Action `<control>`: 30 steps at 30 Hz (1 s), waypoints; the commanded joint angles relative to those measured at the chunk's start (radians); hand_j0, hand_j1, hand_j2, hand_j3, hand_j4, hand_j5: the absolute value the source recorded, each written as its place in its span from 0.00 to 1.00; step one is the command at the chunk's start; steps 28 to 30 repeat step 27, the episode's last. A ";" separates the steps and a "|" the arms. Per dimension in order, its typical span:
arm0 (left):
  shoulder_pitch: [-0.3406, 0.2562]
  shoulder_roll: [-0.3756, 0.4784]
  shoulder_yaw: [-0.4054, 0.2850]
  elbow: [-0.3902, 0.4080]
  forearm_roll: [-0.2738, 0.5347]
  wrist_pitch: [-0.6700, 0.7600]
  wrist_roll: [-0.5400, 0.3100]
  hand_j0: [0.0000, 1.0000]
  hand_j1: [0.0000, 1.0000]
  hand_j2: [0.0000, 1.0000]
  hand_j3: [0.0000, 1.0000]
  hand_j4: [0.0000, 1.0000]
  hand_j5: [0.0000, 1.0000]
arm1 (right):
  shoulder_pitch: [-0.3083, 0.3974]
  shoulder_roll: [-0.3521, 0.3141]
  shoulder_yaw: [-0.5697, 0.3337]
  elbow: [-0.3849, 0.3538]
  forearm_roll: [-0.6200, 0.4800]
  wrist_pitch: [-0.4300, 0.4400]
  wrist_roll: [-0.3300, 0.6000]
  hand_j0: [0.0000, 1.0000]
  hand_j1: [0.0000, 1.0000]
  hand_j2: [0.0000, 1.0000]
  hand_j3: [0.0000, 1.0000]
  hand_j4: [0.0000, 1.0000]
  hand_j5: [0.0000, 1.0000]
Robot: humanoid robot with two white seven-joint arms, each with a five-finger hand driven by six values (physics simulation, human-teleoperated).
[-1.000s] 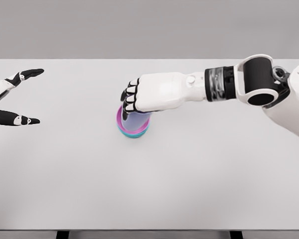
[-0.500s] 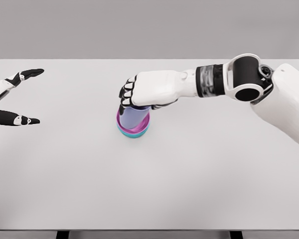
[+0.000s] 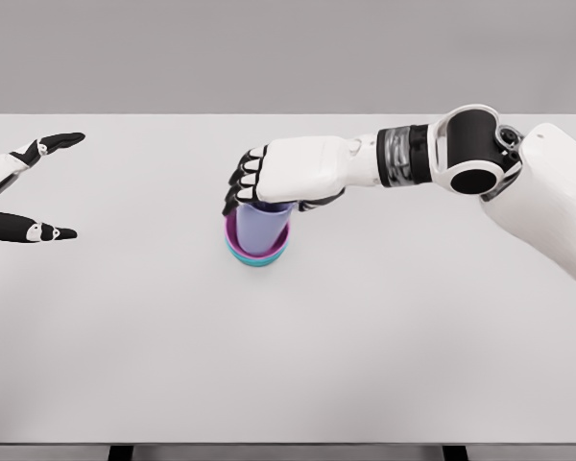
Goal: Stacking bowl and cup with both arms
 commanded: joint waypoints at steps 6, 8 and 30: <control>0.000 0.001 0.001 0.001 0.008 0.002 0.000 1.00 1.00 1.00 1.00 1.00 1.00 | -0.009 -0.022 -0.044 -0.021 -0.006 0.003 0.000 1.00 1.00 1.00 1.00 1.00 1.00; 0.000 0.001 0.000 0.001 0.008 0.002 0.000 1.00 1.00 1.00 1.00 1.00 1.00 | 0.001 -0.080 -0.124 -0.024 -0.018 0.003 0.000 1.00 1.00 1.00 1.00 1.00 1.00; 0.026 0.000 -0.002 -0.003 -0.030 0.002 0.000 1.00 1.00 1.00 1.00 1.00 1.00 | 0.288 -0.505 -0.418 -0.024 -0.066 0.003 0.000 1.00 1.00 1.00 1.00 1.00 1.00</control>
